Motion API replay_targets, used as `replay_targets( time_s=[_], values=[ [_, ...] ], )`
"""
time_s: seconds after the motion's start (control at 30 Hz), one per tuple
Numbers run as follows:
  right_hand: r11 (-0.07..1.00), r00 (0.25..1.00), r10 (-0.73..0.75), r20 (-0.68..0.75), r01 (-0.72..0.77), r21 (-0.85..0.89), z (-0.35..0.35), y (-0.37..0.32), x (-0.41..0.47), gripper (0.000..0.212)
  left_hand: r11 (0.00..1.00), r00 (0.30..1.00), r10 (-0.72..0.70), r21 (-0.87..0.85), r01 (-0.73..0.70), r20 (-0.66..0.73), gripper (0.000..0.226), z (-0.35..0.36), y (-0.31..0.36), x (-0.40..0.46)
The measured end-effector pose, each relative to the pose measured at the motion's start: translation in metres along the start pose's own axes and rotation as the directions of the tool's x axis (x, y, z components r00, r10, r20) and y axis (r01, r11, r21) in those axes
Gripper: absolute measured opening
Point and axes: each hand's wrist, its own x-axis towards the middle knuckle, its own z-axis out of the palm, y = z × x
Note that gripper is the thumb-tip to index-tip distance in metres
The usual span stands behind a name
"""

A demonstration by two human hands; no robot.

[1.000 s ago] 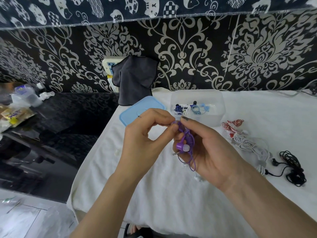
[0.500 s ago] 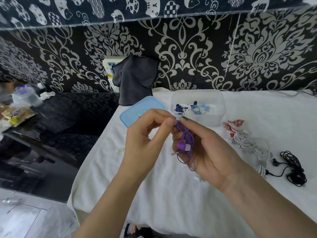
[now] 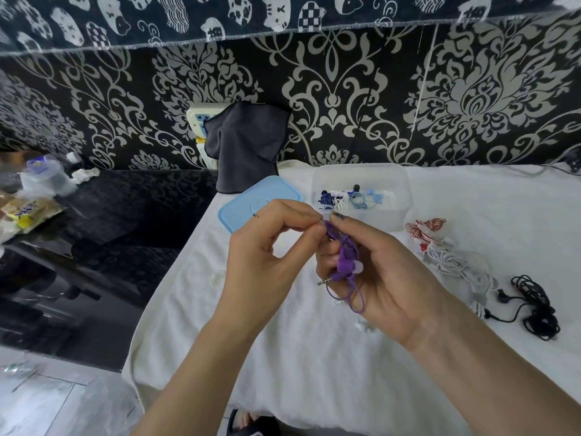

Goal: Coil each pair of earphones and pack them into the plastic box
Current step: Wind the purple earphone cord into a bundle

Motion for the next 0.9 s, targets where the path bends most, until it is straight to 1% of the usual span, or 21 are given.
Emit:
replay_targets(
  time_s=[0.07, 0.17, 0.3, 0.37, 0.47, 0.57, 0.67, 0.77, 0.9],
  values=[
    [1.000, 1.000, 0.017, -0.002, -0.017, 0.018, 0.0000, -0.0012, 0.0001, 0.014, 0.998, 1.000, 0.016, 0.054, -0.017, 0.015, 0.016, -0.0024, -0.0004, 0.0000],
    [0.998, 0.998, 0.066, -0.010, -0.066, 0.004, 0.0010, -0.0037, -0.0008, 0.014, 0.984, 0.998, 0.054, 0.170, -0.057, 0.021, 0.017, -0.0059, 0.0014, 0.0006],
    [0.995, 0.995, 0.104, 0.005, -0.104, 0.006, 0.0000, -0.0046, -0.0002, 0.013, 0.917, 0.979, 0.189, 0.342, -0.203, 0.073, 0.006, -0.0059, 0.0052, 0.0003],
    [0.992, 0.992, 0.125, 0.016, -0.125, 0.012, 0.0001, -0.0055, -0.0010, 0.013, 0.901, 0.972, 0.221, 0.365, -0.236, 0.081, 0.004, -0.0060, 0.0055, 0.0006],
    [0.990, 0.990, 0.143, 0.006, -0.143, 0.008, 0.0008, -0.0061, -0.0029, 0.015, 0.917, 0.974, 0.217, 0.327, -0.227, 0.067, 0.008, -0.0071, 0.0036, -0.0001],
    [0.988, 0.988, 0.150, 0.027, -0.150, 0.024, 0.0013, -0.0062, -0.0033, 0.013, 0.947, 0.981, 0.187, 0.258, -0.192, 0.046, 0.007, -0.0081, -0.0015, -0.0013],
    [0.988, 0.988, 0.152, 0.017, -0.152, 0.008, 0.0023, -0.0078, -0.0043, 0.015, 0.978, 0.989, 0.139, 0.150, -0.145, 0.052, 0.003, -0.0082, -0.0029, -0.0015],
    [0.989, 0.989, 0.145, 0.022, -0.145, 0.021, 0.0017, -0.0088, -0.0043, 0.017, 0.993, 0.994, 0.085, 0.078, -0.090, 0.063, 0.011, -0.0071, -0.0011, -0.0007],
    [0.989, 0.987, 0.149, 0.054, -0.149, -0.010, -0.0041, -0.0101, -0.0006, 0.021, 1.000, 0.998, 0.013, -0.008, -0.013, 0.069, 0.010, -0.0061, 0.0007, 0.0002]
  ],
)
